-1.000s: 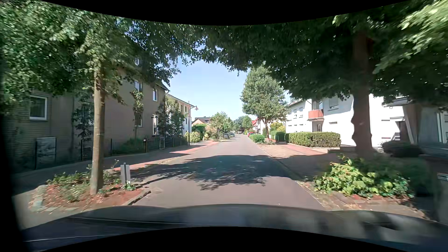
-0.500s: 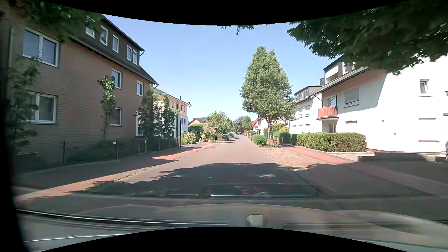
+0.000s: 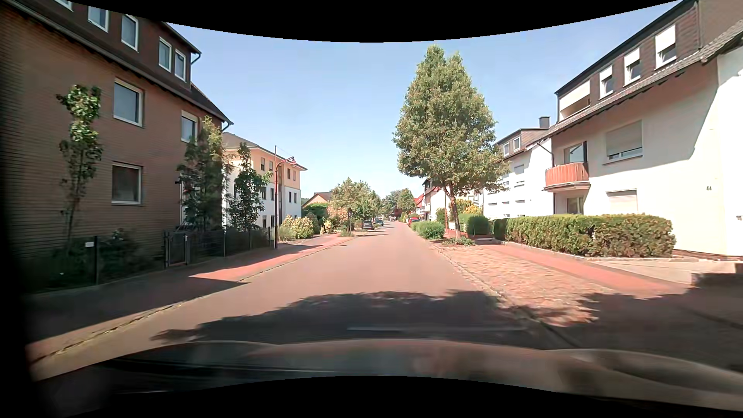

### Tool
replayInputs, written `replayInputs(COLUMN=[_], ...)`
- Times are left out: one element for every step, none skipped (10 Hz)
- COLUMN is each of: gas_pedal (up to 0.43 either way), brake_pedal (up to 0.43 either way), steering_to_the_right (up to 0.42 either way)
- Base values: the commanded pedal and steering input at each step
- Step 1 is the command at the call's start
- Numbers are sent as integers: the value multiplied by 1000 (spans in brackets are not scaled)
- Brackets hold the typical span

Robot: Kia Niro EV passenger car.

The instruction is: Follow the waypoints while adhering to traffic rules and regulations

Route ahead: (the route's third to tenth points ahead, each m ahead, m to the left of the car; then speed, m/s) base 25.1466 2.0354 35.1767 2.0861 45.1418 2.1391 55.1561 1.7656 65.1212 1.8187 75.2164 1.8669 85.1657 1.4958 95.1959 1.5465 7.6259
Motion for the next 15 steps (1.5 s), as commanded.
replayInputs(gas_pedal=[130,118,118,118,118,118,118,118,118,118,118,118,118,118,118], brake_pedal=[6,6,6,6,6,6,6,6,6,6,6,6,6,6,6], steering_to_the_right=[11,10,8,8,8,8,7,7,5,3,2,2,1,2,1])
